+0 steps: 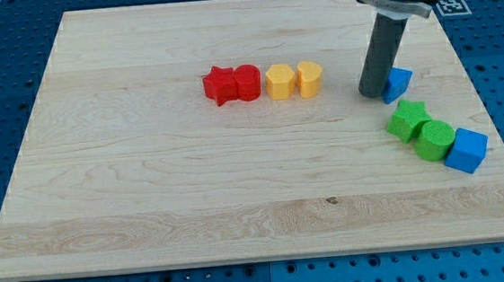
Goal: Slide the green star right a bit
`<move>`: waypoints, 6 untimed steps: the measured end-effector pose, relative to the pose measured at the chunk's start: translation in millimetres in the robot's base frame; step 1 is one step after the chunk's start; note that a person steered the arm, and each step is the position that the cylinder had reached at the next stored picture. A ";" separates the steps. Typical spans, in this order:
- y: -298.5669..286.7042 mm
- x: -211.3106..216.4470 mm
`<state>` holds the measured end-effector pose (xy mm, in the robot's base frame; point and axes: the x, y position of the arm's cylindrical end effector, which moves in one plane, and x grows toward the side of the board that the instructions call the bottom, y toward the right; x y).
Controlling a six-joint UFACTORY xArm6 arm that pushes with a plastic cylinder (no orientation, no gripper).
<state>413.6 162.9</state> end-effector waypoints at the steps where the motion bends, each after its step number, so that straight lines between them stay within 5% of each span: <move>1: 21.8 -5.8; 3: 56.3 -5.8; 6: -36.4 45.5</move>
<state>459.1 126.5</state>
